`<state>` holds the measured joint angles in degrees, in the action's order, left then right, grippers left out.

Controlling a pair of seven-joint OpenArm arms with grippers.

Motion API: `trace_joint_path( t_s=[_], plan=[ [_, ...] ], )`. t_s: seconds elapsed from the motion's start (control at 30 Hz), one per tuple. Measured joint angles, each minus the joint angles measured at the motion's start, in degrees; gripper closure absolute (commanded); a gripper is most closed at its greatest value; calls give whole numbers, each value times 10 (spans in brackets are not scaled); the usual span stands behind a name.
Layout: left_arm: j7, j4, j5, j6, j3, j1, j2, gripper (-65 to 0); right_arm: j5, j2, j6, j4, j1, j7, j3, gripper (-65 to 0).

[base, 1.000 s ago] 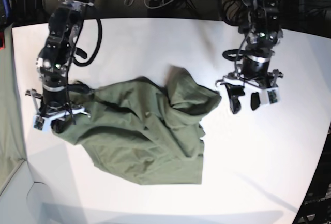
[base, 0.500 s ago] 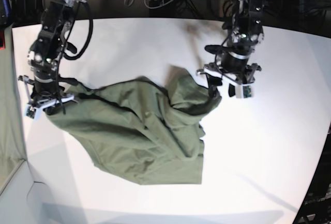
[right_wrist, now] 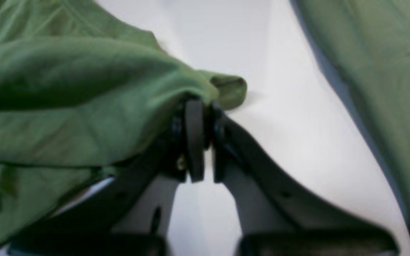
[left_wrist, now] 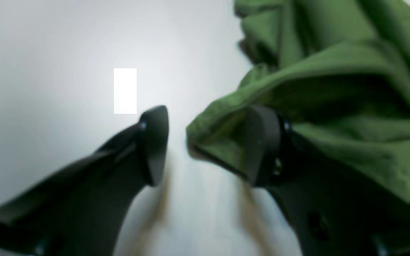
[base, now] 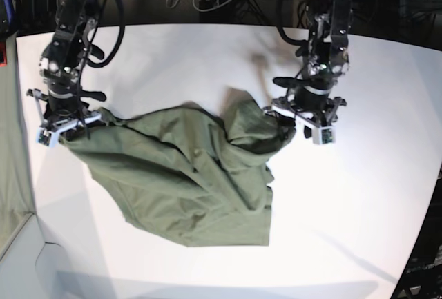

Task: Layout the t-shirt on the table in an organized manner, then fold the t-shirt properly
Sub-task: 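Grasp the shirt with the left gripper and pull both grippers apart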

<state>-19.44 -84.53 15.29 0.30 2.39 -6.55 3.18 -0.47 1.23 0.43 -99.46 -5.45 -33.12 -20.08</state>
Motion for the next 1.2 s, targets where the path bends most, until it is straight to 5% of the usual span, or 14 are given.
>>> trace_joint_path(
  t_s=[0.2,0.4,0.57,0.87,1.2],
  plan=[
    [0,26,0,0,-2,25,0,-332,0,0,0,0,-6,2,0,-306],
    [0,70,0,-1,-2,47,0,-304,0,0,0,0,-14,2,0,-326],
    [13,99,0,-3,-2,50,0,0,0,0,0,0,-13,3,0,-326],
    [-10,-62,7,-3,20,-5,21,-3,0,0,1,0,-8,1,0,-326],
    [-3,-303,6,-5,204,-175,54,-3,2,-16,2,0,6,1,1,-326]
  ],
)
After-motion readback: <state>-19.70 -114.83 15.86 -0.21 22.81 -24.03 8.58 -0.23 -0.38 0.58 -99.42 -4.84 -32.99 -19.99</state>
